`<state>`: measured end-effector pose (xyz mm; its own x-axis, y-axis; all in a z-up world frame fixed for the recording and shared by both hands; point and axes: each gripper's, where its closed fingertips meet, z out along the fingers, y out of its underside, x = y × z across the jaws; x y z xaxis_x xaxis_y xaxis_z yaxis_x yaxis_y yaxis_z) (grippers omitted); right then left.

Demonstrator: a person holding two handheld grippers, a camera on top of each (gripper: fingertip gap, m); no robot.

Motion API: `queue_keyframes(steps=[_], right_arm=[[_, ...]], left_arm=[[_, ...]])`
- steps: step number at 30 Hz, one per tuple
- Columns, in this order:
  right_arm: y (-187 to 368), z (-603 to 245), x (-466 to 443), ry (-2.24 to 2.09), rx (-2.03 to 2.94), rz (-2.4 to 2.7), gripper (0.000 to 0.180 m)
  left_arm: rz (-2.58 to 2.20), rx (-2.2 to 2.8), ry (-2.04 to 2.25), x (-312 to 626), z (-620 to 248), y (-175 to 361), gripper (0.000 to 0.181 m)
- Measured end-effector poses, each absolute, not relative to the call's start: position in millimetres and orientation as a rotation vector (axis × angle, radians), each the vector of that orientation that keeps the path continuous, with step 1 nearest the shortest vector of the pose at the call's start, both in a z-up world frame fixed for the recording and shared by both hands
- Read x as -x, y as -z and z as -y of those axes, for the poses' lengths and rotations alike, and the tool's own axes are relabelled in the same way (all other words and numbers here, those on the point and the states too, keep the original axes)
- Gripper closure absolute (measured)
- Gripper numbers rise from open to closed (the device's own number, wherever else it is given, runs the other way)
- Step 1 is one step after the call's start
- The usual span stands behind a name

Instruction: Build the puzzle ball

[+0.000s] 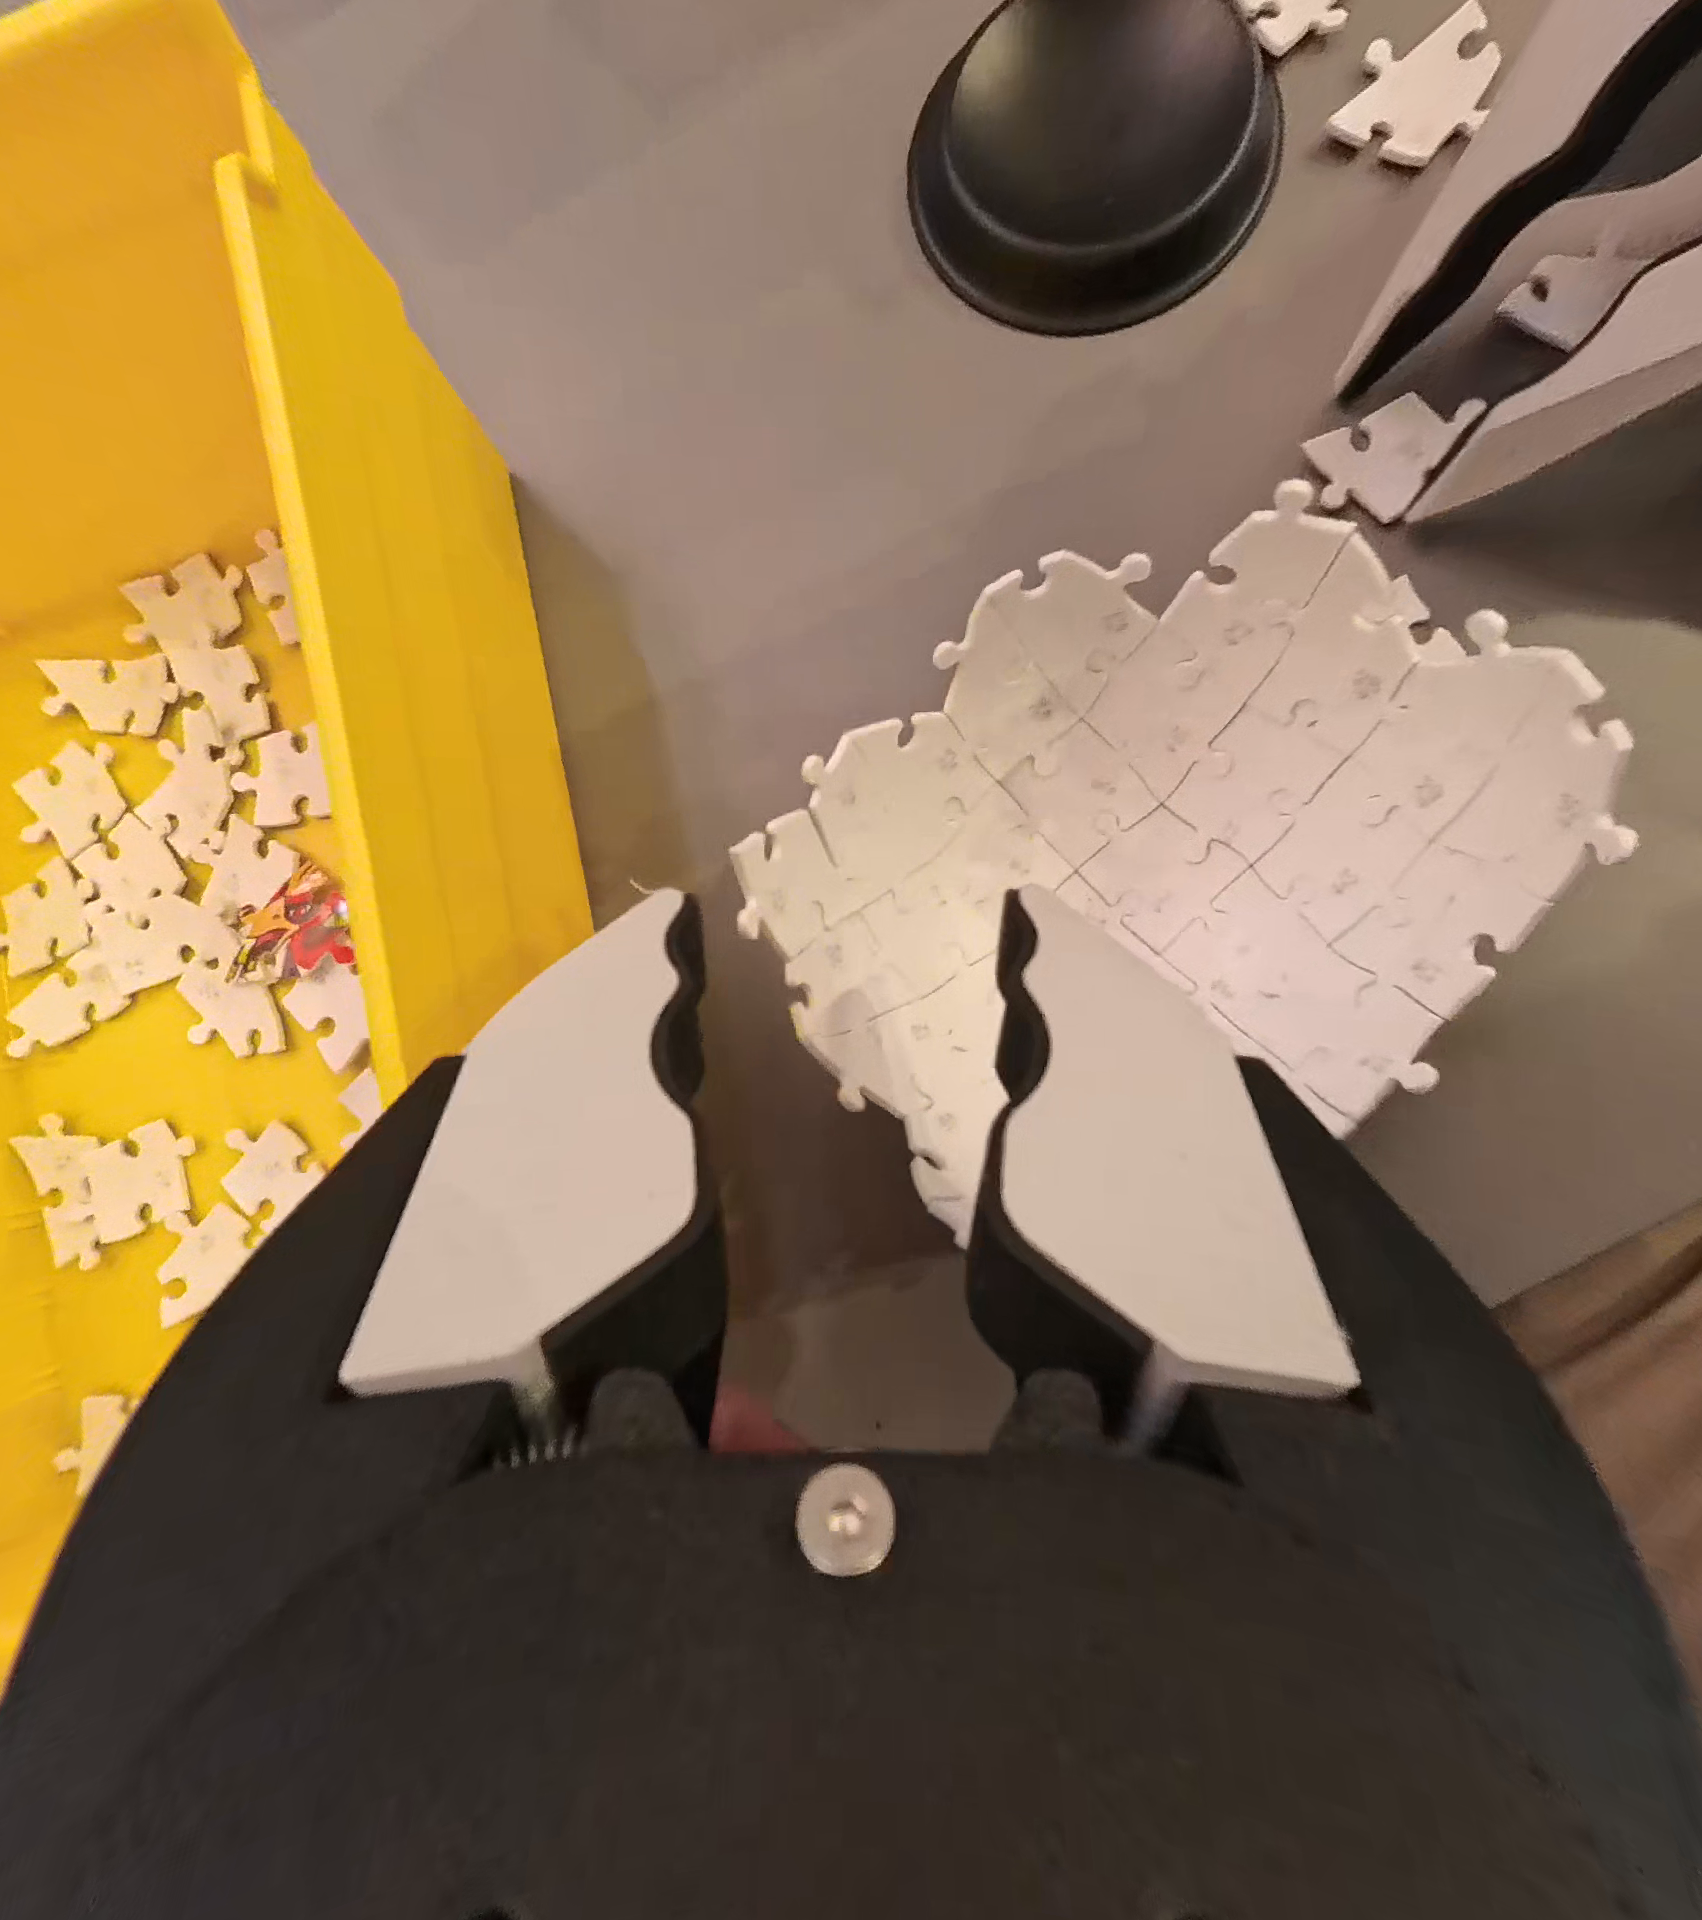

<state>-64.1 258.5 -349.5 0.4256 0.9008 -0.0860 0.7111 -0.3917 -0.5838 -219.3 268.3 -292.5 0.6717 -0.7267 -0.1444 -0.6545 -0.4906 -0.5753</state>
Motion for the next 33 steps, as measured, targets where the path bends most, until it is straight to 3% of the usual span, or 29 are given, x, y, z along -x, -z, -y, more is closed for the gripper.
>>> queue_keyframes(steps=[5,6,23,33], right_arm=[[350,-258,63,-0.541,2.207,1.366,0.159],[350,-257,63,-0.545,2.205,1.366,0.17],[346,-248,62,-0.588,2.171,1.411,0.18],[332,-244,65,-0.68,2.155,1.357,0.18]], left_arm=[[-1.095,2.311,0.116,219,-273,296,0.131],[-1.104,2.322,0.118,218,-274,297,0.13],[-1.252,2.344,0.154,204,-279,302,0.131],[-1.4,2.162,0.18,167,-245,264,0.135]])
